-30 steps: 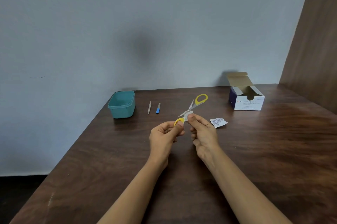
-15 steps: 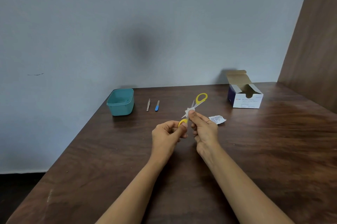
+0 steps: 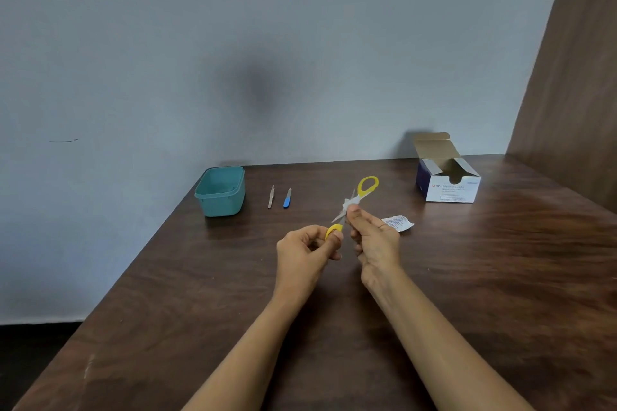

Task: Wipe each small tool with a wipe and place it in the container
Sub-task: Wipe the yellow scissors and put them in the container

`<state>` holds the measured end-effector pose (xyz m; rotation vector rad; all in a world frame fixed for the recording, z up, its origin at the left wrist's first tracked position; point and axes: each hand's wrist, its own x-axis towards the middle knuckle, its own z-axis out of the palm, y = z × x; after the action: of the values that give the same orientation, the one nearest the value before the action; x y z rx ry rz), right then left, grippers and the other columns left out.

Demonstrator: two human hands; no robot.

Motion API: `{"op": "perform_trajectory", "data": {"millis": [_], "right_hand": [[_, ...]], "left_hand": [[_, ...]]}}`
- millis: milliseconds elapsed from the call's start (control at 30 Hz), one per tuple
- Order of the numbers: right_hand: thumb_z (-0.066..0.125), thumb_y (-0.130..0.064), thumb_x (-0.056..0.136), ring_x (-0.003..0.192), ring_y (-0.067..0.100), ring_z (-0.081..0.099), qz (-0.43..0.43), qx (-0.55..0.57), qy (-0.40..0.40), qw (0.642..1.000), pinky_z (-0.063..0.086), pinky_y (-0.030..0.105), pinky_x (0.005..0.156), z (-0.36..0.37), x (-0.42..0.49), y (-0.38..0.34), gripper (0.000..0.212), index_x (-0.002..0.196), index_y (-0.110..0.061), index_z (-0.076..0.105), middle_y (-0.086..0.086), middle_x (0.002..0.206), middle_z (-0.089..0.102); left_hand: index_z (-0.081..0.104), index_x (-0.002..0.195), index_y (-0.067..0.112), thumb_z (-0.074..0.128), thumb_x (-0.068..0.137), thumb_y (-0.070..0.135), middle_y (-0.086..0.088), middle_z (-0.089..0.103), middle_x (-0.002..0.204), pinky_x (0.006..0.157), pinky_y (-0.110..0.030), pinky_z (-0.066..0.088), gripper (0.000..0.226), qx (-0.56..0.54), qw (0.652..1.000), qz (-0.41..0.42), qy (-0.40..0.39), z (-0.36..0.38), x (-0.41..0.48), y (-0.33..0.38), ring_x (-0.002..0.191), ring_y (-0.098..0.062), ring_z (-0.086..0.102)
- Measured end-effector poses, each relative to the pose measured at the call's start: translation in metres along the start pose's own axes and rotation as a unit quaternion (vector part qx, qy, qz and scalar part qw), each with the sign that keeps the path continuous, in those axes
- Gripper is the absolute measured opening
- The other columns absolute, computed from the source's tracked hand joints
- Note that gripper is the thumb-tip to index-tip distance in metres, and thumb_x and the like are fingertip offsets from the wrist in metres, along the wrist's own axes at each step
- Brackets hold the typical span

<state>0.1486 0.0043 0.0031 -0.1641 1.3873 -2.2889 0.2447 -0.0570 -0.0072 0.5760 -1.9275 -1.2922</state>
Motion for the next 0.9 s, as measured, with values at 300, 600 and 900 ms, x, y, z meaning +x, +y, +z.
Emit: {"op": "perform_trajectory", "data": {"millis": [300,600,900], "right_hand": [[0.072,-0.022,0.083,0.057,0.005,0.038,-0.015,0.024,0.034,0.999,0.031,0.012,0.045,-0.004,0.003,-0.007,0.020,0.097,-0.009,0.073,-0.008,0.066,0.060],[0.074,-0.023,0.081,0.053,0.007,0.036,0.012,0.029,0.062,0.998,0.026,0.014,0.041,-0.006,0.008,-0.009,0.007,0.080,-0.018,0.071,-0.003,0.069,0.059],[0.074,-0.021,0.081,0.061,0.006,0.040,0.027,-0.024,0.005,0.999,0.030,0.013,0.046,0.001,0.004,0.001,0.021,0.099,-0.011,0.072,-0.008,0.072,0.062]], "left_hand": [[0.074,0.079,0.011,0.071,0.086,0.025,-0.011,0.069,0.064,0.058,-0.022,0.049,0.016,-0.015,0.999,-0.019,-0.025,0.004,-0.002,-0.001,0.063,-0.018,0.068],[0.073,0.079,0.007,0.071,0.086,0.023,-0.016,0.067,0.063,0.055,-0.017,0.046,0.018,-0.008,0.999,-0.023,-0.033,0.007,-0.003,-0.002,0.061,-0.015,0.068],[0.073,0.078,0.008,0.071,0.086,0.022,-0.010,0.069,0.062,0.054,-0.018,0.046,0.016,-0.017,0.999,-0.034,-0.005,0.001,0.000,-0.004,0.060,-0.014,0.065]]}}
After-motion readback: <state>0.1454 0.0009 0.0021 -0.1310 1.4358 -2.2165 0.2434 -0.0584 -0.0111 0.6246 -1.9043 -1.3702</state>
